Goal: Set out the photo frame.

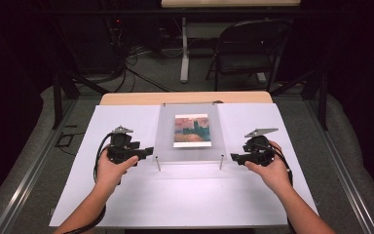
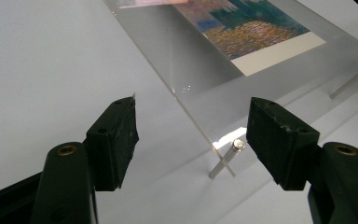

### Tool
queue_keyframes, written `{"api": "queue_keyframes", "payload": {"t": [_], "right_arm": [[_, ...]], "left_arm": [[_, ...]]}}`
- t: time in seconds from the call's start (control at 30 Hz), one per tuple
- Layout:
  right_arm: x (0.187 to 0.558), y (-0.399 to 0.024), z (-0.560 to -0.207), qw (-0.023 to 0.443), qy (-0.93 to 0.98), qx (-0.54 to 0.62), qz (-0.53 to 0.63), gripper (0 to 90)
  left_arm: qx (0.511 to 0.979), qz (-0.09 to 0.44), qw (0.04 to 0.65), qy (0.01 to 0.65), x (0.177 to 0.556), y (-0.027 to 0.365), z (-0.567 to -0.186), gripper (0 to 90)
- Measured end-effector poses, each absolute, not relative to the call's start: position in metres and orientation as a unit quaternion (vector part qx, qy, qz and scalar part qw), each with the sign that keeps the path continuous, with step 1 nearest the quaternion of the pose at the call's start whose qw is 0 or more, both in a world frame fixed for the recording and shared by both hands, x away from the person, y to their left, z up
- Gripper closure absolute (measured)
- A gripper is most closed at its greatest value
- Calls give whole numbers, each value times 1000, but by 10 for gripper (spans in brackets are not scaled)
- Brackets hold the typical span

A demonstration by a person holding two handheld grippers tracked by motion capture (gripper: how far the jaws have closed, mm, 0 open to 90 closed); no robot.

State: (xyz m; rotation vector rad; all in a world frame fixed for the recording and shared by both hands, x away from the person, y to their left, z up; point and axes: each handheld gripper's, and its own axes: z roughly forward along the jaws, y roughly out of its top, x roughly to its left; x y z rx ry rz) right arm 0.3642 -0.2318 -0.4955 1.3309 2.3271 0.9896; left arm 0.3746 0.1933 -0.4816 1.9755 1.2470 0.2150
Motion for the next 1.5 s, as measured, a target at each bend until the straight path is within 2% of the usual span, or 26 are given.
{"api": "queue_keyframes", "payload": {"t": [0.57,1.17,1.5], "right_arm": [[414,-222,-486,142,797,474,346,388],[469,-200,-490,120,781,492,365,387],[490,-194,-491,113,779,494,370,405]], "left_arm": [[770,90,382,503,424,184,-472,370],[772,71,353,524,490,157,-490,406],[767,61,352,534,505,153,-495,388]]}}
